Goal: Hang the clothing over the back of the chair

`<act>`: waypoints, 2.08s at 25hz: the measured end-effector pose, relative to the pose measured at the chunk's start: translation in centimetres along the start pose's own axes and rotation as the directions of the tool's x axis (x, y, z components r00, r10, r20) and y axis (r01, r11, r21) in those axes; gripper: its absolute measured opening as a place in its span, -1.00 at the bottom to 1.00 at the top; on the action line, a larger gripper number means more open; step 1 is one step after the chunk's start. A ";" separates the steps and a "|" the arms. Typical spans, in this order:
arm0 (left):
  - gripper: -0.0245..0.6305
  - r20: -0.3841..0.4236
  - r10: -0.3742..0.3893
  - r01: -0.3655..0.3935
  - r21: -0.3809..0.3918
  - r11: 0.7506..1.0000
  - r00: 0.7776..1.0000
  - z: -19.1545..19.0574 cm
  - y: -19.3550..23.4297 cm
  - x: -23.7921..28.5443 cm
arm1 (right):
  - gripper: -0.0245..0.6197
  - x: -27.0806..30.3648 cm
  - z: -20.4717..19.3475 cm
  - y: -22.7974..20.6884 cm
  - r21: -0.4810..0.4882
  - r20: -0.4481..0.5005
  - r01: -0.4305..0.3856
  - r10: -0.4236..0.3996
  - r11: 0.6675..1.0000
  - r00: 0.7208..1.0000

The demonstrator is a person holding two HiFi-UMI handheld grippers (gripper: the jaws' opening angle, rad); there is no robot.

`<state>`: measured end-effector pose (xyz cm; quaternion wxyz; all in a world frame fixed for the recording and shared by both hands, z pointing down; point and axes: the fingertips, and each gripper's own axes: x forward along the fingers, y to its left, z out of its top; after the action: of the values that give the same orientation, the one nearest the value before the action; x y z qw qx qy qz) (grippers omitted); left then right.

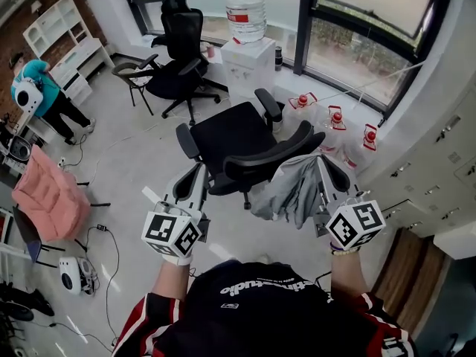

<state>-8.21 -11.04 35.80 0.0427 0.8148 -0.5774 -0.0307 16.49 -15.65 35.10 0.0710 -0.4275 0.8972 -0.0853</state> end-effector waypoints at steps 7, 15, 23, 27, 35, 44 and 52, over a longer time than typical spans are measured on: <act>-0.85 -0.014 -0.022 0.021 -0.012 1.000 1.000 -0.4 2.1 2.3 | -0.88 2.2 -0.8 -1.2 0.006 -0.021 0.037 -0.037 0.999 0.999; -0.85 -0.008 -0.102 0.101 -0.016 0.995 0.995 0.4 5.9 5.8 | -0.88 5.7 -0.7 -0.9 -0.010 -0.014 0.108 -0.108 0.994 0.994; -0.85 -0.014 -0.170 0.170 -0.018 0.985 0.985 0.8 10.1 8.4 | -0.88 9.6 -1.2 -0.1 -0.017 0.000 0.177 -0.177 0.984 0.984; -0.85 -0.015 -0.204 0.203 -0.025 0.979 0.979 0.7 12.0 9.3 | -0.88 11.3 -1.5 0.3 -0.029 0.000 0.210 -0.210 0.977 0.978; -0.85 -0.009 -0.224 0.223 -0.054 0.973 0.975 0.4 13.8 10.8 | -0.88 12.9 -1.8 0.2 -0.051 -0.024 0.225 -0.226 0.973 0.974; -0.85 0.002 -0.191 0.191 -0.064 0.979 0.982 0.9 13.2 13.4 | -0.88 16.3 -1.4 -1.0 -0.061 -0.063 0.110 -0.113 0.992 0.992; -0.85 -0.006 -0.169 0.168 -0.060 0.984 0.986 0.6 12.8 15.1 | -0.88 18.9 -1.2 -2.4 -0.080 -0.086 0.029 -0.036 0.996 0.996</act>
<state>-15.24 -29.51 36.57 0.0672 0.8592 -0.5050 -0.0468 6.24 -31.77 35.76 0.0133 -0.4405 0.8950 -0.0697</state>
